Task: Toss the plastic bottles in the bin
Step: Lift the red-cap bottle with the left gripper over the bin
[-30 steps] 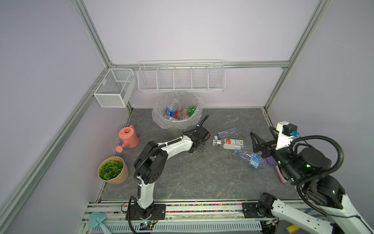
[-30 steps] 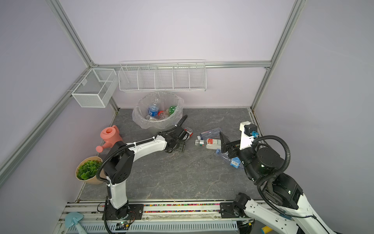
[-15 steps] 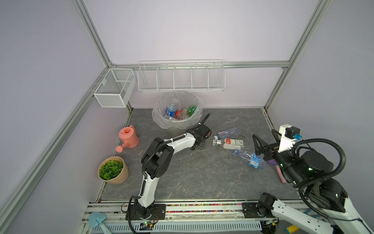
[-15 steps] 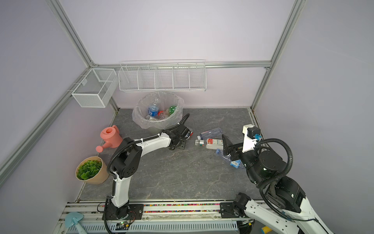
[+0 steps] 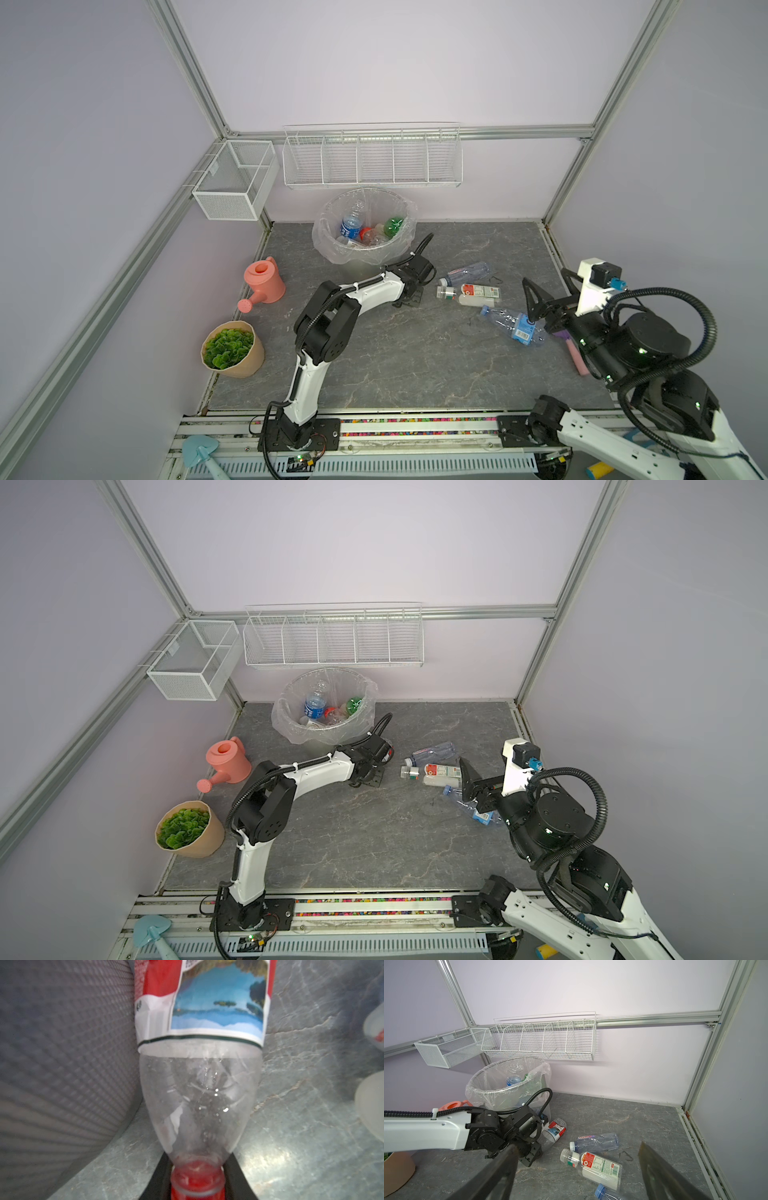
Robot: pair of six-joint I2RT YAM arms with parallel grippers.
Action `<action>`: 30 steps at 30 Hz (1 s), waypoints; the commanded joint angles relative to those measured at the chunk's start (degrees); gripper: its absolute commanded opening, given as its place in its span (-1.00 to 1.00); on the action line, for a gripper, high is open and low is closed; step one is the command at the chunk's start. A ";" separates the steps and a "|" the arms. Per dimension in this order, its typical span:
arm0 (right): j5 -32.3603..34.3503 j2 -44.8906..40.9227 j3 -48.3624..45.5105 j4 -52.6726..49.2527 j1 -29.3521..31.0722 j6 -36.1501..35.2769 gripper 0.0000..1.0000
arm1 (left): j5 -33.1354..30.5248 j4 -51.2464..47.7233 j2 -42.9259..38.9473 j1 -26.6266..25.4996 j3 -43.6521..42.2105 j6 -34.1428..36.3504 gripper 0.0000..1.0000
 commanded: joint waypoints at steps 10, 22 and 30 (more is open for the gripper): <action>2.04 -2.59 0.93 -0.38 -0.37 0.64 0.87 | -8.99 -9.24 -19.01 -9.23 8.97 2.25 -1.00; 2.04 -4.53 -0.05 -1.12 -0.35 2.31 0.90 | -8.67 -6.42 -40.68 -3.14 14.29 3.30 -1.00; 1.18 -4.37 -0.18 -1.88 -0.37 3.32 0.90 | 2.63 -9.26 -41.21 11.75 10.45 -2.21 -1.00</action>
